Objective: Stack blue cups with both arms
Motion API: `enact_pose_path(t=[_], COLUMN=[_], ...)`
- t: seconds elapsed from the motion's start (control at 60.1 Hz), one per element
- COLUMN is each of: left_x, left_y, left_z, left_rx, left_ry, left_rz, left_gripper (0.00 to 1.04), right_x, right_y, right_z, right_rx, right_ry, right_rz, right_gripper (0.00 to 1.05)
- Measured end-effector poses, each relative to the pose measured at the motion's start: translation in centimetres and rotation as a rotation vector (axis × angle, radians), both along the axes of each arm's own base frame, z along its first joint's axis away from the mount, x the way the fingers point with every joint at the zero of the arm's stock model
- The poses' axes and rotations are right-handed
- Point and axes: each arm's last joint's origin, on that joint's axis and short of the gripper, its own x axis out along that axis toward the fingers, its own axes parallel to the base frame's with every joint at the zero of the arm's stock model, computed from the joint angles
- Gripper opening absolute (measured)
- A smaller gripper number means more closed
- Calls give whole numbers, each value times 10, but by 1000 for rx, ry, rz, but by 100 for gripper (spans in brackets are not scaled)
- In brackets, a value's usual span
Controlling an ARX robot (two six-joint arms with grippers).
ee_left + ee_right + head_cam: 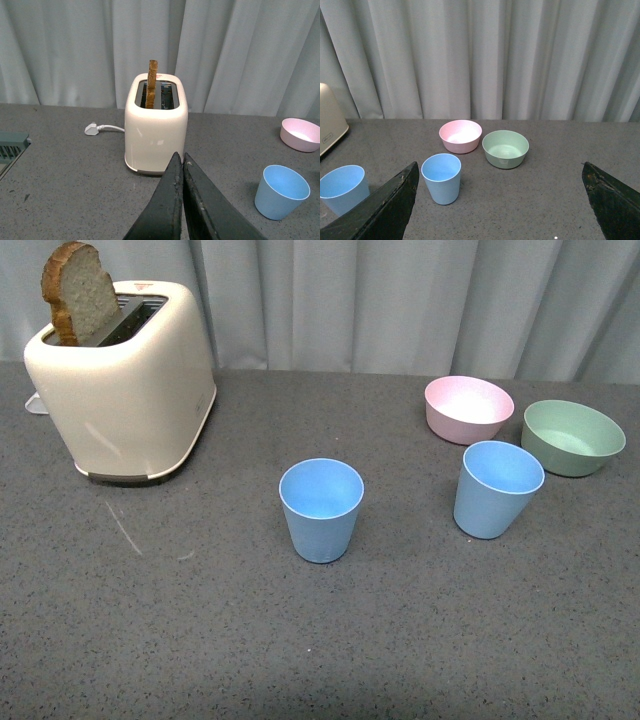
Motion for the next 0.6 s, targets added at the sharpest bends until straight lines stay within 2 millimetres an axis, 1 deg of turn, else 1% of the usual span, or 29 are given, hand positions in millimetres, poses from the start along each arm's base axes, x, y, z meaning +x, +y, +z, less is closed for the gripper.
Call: enact_pose_path(t=[0.183,0.266,0.4,0.45,0.483,0.549,0.599], left_x=[-3,-11,-14,-14,-14,-14,-14], left_y=[0,0,0,0,0,0,0], left_z=[0,-5,-3,-3,-3,-3,-3], left_rx=[0,0,0,0,0,0,0], left_ry=[1,35,6,6,7,6,6], left_rz=[0,0,0,0,0,0,0], left_gripper=[4,4,5,11,19,29,40], right_x=[0,0,0,0,0,0,0], right_y=[0,0,0,0,0,0,0], right_z=[0,0,0,0,0,0,0], right_rx=[0,0,0,0,0,0,0], right_ry=[0,0,0,0,0,0,0], right_rz=[0,0,0,0,0,0,0], right_gripper=[95,95,95,95,95,95,95])
